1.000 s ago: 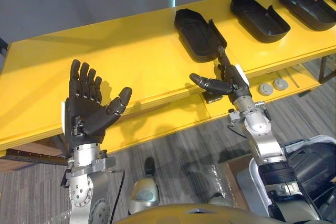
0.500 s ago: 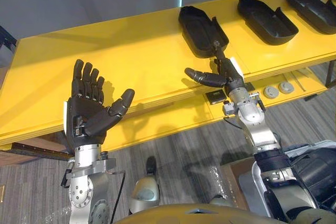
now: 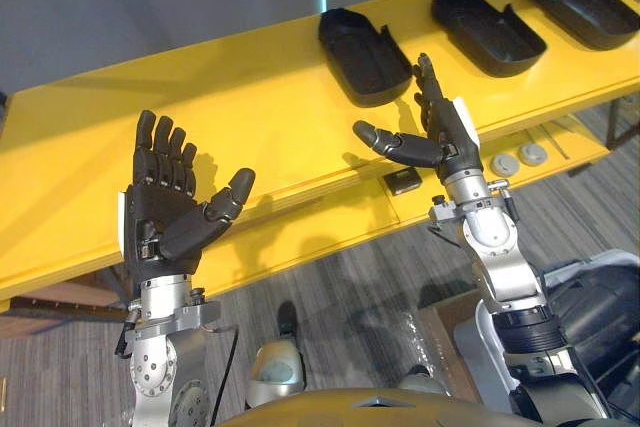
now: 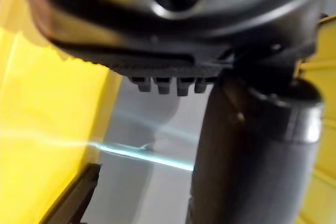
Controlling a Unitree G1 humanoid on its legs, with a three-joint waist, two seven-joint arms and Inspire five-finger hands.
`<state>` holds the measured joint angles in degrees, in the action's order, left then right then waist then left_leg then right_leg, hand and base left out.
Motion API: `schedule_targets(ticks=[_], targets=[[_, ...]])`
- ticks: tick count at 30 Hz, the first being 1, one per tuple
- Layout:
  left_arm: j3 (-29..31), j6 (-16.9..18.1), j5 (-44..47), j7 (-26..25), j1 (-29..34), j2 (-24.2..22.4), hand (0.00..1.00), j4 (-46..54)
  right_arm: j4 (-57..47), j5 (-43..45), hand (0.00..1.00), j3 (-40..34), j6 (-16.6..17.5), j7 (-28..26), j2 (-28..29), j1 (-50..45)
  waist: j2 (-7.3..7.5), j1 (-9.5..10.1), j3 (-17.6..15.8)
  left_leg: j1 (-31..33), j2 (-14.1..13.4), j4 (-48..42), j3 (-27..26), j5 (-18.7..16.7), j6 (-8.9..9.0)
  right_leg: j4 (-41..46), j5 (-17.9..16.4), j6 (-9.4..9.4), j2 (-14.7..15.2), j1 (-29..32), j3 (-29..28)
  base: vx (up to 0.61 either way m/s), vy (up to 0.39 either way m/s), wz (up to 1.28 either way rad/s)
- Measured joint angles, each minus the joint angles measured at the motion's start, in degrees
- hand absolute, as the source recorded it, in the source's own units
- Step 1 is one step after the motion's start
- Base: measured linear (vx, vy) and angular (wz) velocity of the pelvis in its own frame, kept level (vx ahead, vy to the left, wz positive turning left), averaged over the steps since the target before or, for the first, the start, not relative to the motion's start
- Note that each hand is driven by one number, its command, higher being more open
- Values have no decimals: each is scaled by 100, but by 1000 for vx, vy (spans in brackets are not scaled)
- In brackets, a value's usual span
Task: Walk over and take three plastic housings, then place them on the shelf
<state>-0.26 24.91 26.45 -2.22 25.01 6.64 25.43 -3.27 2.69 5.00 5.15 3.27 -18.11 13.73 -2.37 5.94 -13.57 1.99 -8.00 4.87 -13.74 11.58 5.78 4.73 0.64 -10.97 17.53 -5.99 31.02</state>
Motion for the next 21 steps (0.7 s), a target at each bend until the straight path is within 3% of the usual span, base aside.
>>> schedule_targets(ticks=[5,10,16,21], targets=[[-118,0,-1,25,-122,6,100,0,-116,14,100,-160,37,233,40,-143,5,-114,5,-51,-89,0,-205,-37,31,-146,77,51,-98,61,-204,-15,-28,-24],[-343,11,25,289,-288,7,100,0,-616,-2,100,-379,197,360,202,-940,13,-219,11,-155,-146,-1,-425,-75,81,-216,159,44,-149,103,-420,10,-23,-23],[-1011,16,105,834,-458,37,100,2,-672,0,100,-817,336,778,634,-1982,40,-539,217,-352,-215,5,-894,-199,144,-298,207,72,-192,235,-856,0,-2,-38],[-1610,-2,229,980,-897,130,100,-7,-964,7,100,-1380,365,1223,900,-2785,74,-842,342,-695,-446,-2,-1743,-329,300,-403,360,196,-449,529,-1712,12,-20,-83]])
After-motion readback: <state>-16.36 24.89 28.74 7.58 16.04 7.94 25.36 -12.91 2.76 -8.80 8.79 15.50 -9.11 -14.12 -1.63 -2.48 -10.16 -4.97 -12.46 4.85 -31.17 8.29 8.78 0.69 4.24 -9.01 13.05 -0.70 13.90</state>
